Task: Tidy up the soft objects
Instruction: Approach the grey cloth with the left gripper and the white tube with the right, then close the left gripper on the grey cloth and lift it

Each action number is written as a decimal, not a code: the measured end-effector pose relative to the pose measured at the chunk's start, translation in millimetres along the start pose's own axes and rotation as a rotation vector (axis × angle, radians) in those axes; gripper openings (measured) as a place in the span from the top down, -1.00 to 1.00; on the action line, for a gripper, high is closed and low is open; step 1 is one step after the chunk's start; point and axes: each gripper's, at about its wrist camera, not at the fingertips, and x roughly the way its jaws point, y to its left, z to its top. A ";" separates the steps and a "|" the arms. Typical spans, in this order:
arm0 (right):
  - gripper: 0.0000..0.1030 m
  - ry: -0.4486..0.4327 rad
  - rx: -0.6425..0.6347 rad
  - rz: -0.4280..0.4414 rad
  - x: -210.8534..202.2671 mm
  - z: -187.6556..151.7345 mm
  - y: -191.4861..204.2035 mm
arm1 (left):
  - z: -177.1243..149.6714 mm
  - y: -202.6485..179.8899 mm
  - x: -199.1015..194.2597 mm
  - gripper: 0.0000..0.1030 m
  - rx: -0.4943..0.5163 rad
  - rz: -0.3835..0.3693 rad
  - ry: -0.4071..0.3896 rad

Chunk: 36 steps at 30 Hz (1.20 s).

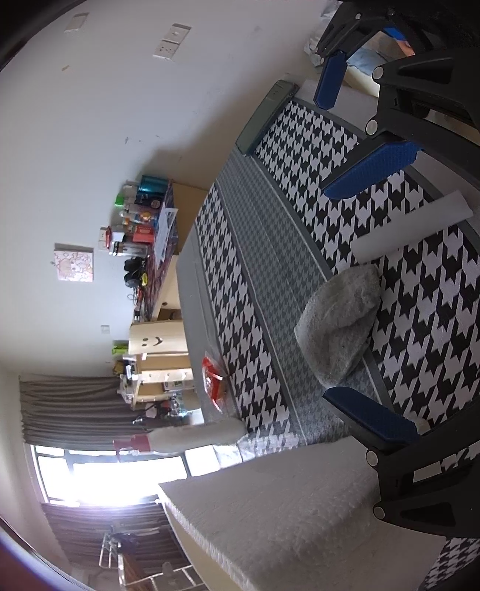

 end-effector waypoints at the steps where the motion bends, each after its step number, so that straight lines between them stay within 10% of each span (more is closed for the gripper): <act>1: -0.83 0.001 0.000 -0.002 0.0 -0.5 0.1 | 0.1 -2.8 0.5 -0.98 0.012 -0.005 0.000; 36: -0.83 0.070 -0.015 0.059 20.8 -5.9 15.3 | -2.5 19.4 45.8 -0.75 -0.063 0.066 0.148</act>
